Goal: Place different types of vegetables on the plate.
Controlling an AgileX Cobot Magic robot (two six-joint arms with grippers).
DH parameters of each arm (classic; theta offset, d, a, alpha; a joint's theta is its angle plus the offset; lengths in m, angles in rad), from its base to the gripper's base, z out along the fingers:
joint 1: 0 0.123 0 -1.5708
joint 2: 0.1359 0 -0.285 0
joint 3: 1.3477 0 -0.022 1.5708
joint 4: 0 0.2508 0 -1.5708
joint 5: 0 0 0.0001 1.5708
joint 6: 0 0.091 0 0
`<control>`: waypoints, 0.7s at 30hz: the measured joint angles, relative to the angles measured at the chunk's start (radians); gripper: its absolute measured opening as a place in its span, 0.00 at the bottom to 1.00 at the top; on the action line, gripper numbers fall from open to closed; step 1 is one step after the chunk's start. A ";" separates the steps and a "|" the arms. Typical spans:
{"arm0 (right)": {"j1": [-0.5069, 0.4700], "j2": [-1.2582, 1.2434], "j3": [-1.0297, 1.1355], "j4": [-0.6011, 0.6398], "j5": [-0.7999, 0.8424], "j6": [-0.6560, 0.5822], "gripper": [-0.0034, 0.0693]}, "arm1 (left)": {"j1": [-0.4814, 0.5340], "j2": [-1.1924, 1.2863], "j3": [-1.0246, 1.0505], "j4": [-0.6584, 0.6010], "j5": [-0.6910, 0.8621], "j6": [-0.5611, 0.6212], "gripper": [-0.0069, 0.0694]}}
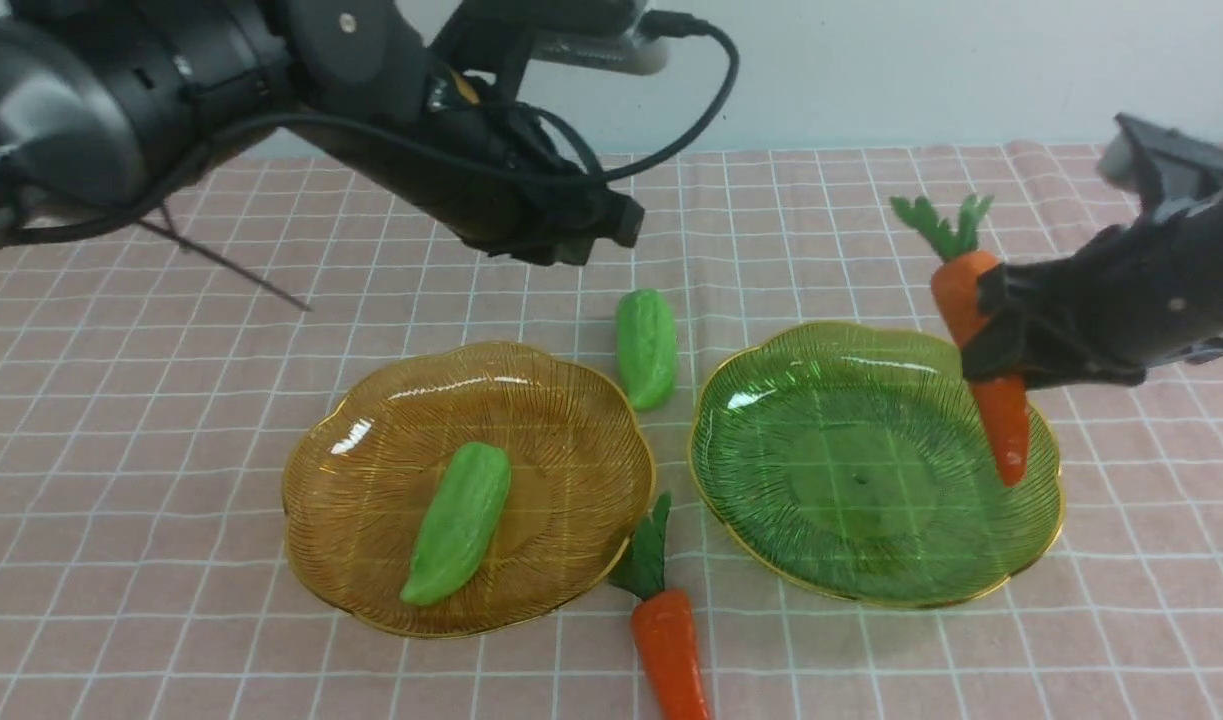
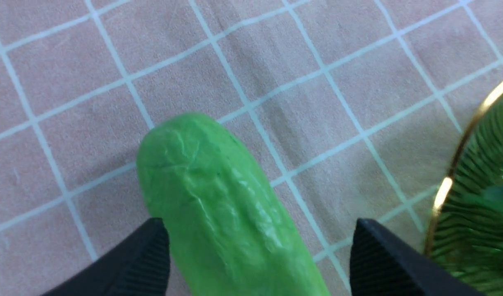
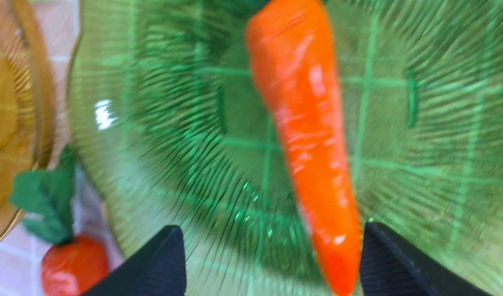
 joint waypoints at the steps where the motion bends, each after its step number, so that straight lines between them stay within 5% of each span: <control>1: 0.000 -0.015 -0.001 0.003 0.014 -0.006 0.76 | 0.000 0.020 -0.004 0.014 -0.018 0.000 0.79; 7: 0.000 -0.088 -0.001 0.012 0.031 -0.025 0.76 | 0.000 0.069 -0.007 0.038 -0.058 -0.012 0.78; 12: 0.000 -0.162 -0.001 0.015 0.043 -0.051 0.76 | -0.001 0.056 -0.010 0.037 -0.050 -0.013 0.51; 21: 0.082 -0.318 -0.001 0.011 0.161 -0.073 0.66 | 0.000 -0.157 -0.136 0.048 0.133 -0.012 0.49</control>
